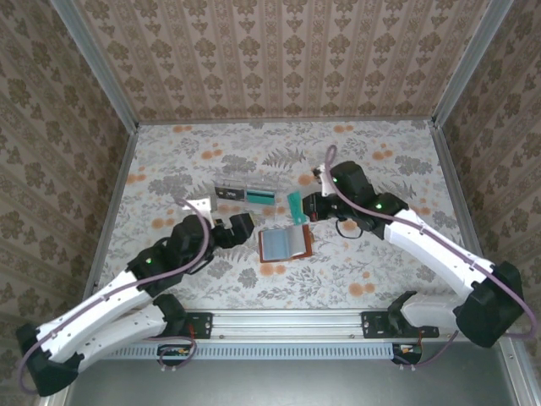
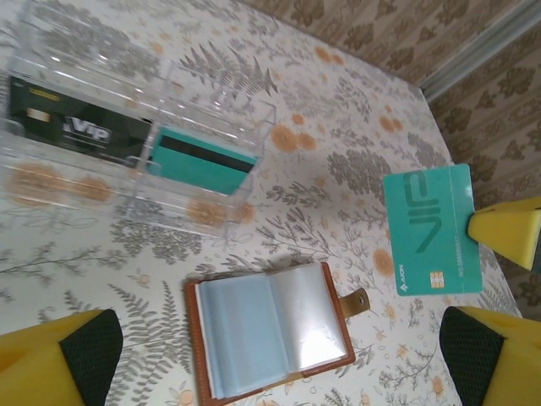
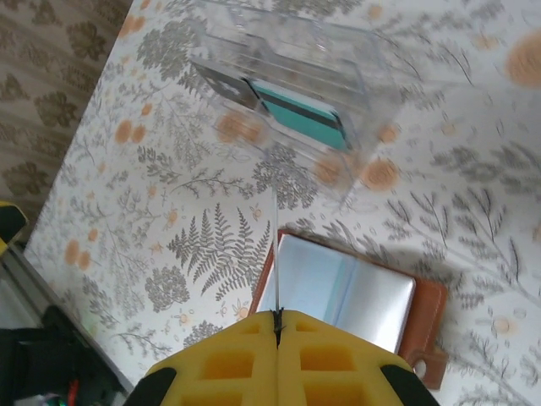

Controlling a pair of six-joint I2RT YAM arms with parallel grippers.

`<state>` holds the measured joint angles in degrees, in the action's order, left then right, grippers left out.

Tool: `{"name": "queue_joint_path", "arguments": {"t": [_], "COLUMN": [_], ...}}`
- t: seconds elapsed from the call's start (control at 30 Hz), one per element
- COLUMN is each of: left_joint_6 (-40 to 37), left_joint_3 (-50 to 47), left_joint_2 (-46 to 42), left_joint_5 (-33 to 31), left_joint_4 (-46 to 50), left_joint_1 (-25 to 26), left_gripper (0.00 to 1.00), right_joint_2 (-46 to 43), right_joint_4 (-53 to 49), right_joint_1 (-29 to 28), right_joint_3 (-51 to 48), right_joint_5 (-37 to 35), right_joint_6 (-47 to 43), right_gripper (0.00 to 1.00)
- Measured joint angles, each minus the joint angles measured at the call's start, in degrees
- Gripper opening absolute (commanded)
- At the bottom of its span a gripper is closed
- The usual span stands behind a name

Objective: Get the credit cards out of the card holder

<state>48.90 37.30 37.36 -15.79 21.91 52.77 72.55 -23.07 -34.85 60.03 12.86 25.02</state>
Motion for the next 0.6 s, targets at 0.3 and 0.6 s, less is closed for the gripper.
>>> {"name": "queue_joint_path", "arguments": {"t": [0.3,0.6], "left_joint_6": [-0.9,-1.7], "left_joint_3": [-0.6,-0.9], "left_joint_2": [-13.2,-20.6], "left_joint_5": [-4.3,-7.2], "left_joint_4": [9.4,16.0], "left_joint_1": [-0.7,-0.8], "left_gripper": [1.00,1.00], "right_joint_2": [14.1,23.5], "right_joint_4": [-1.5,-0.3], "right_joint_1": [-7.9,-12.5], "right_joint_3": [13.7,18.7], "right_joint_5": [-8.2,-16.3], "right_joint_6": [-18.0,-43.0], "right_gripper": [0.00,0.00]}}
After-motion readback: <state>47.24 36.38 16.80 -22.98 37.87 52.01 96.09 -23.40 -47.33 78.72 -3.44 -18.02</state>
